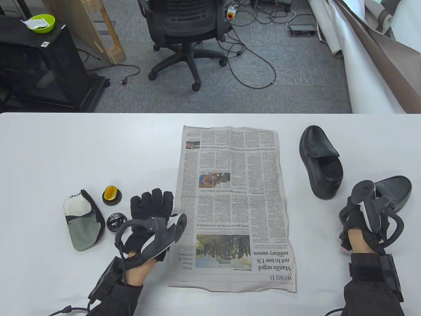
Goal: Dip and apply built-in sponge shoe polish on shoes
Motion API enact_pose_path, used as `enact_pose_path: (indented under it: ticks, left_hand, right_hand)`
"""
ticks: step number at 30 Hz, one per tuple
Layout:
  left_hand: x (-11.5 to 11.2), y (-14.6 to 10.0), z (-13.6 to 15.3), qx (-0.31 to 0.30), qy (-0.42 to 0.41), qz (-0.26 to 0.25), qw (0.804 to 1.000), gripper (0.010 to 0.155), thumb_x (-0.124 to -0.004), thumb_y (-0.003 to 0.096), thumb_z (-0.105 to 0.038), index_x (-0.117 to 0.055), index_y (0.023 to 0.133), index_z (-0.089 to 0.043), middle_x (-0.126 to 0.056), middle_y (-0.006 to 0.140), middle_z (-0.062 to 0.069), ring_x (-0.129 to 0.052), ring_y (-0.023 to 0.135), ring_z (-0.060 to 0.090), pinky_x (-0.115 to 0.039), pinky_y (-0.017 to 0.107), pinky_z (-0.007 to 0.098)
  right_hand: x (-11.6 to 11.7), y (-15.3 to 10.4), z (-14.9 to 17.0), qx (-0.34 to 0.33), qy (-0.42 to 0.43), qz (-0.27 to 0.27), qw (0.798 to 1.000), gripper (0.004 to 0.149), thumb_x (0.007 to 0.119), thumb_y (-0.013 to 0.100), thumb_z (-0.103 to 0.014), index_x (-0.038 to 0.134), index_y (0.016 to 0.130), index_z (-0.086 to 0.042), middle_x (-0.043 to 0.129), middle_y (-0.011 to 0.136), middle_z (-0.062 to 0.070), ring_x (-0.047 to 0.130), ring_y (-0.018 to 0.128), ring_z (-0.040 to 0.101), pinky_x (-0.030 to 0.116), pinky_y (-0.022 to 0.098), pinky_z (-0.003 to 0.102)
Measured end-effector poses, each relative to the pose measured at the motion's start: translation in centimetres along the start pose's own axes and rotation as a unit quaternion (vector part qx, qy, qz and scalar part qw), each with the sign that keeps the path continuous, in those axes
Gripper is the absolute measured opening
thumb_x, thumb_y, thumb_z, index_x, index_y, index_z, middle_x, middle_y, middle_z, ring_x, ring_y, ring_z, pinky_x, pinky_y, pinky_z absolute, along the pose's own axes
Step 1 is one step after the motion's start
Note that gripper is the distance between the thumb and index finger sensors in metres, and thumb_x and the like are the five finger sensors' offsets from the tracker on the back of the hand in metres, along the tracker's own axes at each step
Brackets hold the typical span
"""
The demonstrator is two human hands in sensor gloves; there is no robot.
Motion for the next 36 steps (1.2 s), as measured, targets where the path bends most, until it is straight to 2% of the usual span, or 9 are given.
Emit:
enact_pose_path:
  ticks: [5,7,14,18,19,21,23,29,36]
  left_hand:
    - [-0.1,0.1,0.2,0.002,-0.002,0.002,1.0,0.072,-0.079,0.0439,-0.06,-0.059,0.105,-0.029,-0.061,0.114,0.009,-0.073,0.103,0.036,-0.055,0.079,0.063]
    - [0.0,0.1,0.3,0.004,-0.003,0.003,1.0,0.072,-0.079,0.0439,-0.06,-0.059,0.105,-0.029,-0.061,0.114,0.009,-0.073,0.103,0.036,-0.055,0.079,0.063]
    - [0.5,0.0,1.0,0.015,-0.01,-0.002,1.0,0.072,-0.079,0.0439,-0.06,-0.059,0.105,-0.029,-0.061,0.114,0.009,-0.073,0.103,0.036,-0.055,0.079,0.063]
    - [0.7,0.1,1.9,0.027,-0.019,-0.004,0.999,0.072,-0.079,0.0438,-0.06,-0.059,0.105,-0.029,-0.062,0.114,0.009,-0.074,0.103,0.036,-0.055,0.079,0.063]
    - [0.8,0.2,2.1,0.029,-0.021,-0.004,0.999,0.071,-0.079,0.0439,-0.06,-0.059,0.105,-0.029,-0.062,0.114,0.009,-0.074,0.103,0.036,-0.056,0.079,0.063]
    - [0.7,0.3,2.7,0.037,-0.025,-0.004,0.999,0.071,-0.079,0.044,-0.06,-0.059,0.105,-0.029,-0.062,0.114,0.009,-0.074,0.103,0.036,-0.055,0.079,0.063]
    - [0.6,0.4,3.3,0.044,-0.029,-0.001,0.999,0.071,-0.079,0.0441,-0.06,-0.059,0.105,-0.029,-0.062,0.114,0.009,-0.074,0.102,0.036,-0.056,0.079,0.063]
    - [0.0,0.7,4.2,0.056,-0.033,0.011,0.998,0.071,-0.079,0.0441,-0.06,-0.06,0.105,-0.029,-0.063,0.114,0.009,-0.074,0.102,0.036,-0.056,0.079,0.063]
    - [0.0,0.8,4.6,0.062,-0.034,0.013,0.997,0.071,-0.079,0.0442,-0.06,-0.06,0.105,-0.029,-0.063,0.113,0.009,-0.074,0.102,0.036,-0.056,0.079,0.063]
  right_hand:
    - [-5.3,-2.5,-0.9,-0.029,0.031,0.146,0.988,0.046,0.079,0.04,-0.048,0.099,0.062,-0.013,0.103,0.035,-0.002,0.098,-0.004,0.013,0.095,0.024,0.036]
    - [-7.8,-4.4,-1.8,-0.091,0.059,0.215,0.971,0.046,0.078,0.04,-0.048,0.098,0.065,-0.015,0.103,0.038,-0.002,0.099,-0.001,0.014,0.094,0.028,0.036]
    - [-11.7,-9.7,-4.5,-0.264,0.161,0.243,0.919,0.045,0.076,0.039,-0.048,0.093,0.072,-0.023,0.1,0.053,-0.002,0.099,0.017,0.02,0.087,0.044,0.043]
    - [-11.5,-12.8,-6.6,-0.415,0.1,0.297,0.854,0.044,0.073,0.036,-0.05,0.091,0.073,-0.033,0.098,0.059,-0.008,0.1,0.027,0.02,0.085,0.049,0.043]
    - [-11.1,-13.2,-6.7,-0.411,0.096,0.311,0.852,0.045,0.071,0.035,-0.051,0.09,0.072,-0.035,0.098,0.061,-0.011,0.1,0.026,0.019,0.087,0.046,0.042]
    - [-10.6,-13.9,-7.8,-0.447,0.075,0.296,0.841,0.045,0.073,0.033,-0.05,0.091,0.072,-0.036,0.098,0.064,-0.011,0.096,0.007,0.01,0.093,0.033,0.034]
    - [-10.0,-14.4,-8.6,-0.488,0.094,0.261,0.828,0.045,0.075,0.032,-0.05,0.091,0.071,-0.037,0.099,0.063,-0.011,0.096,0.005,0.008,0.094,0.03,0.031]
    - [-6.9,-13.7,-9.6,-0.547,0.12,0.122,0.819,0.042,0.077,0.032,-0.046,0.092,0.071,-0.038,0.097,0.068,-0.011,0.105,0.026,0.012,0.092,0.046,0.039]
    - [-4.9,-15.7,-11.3,-0.603,0.114,0.038,0.788,0.041,0.078,0.033,-0.044,0.091,0.071,-0.038,0.095,0.072,-0.012,0.107,0.039,0.016,0.09,0.054,0.043]
Point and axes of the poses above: the tracker on the back of each hand, its own z axis roughly to the little-finger side, its own y axis roughly from the wrist to the fingertips, x = y × z, the point moved 1 cm from there along y, roughly from the wrist to the fingertips
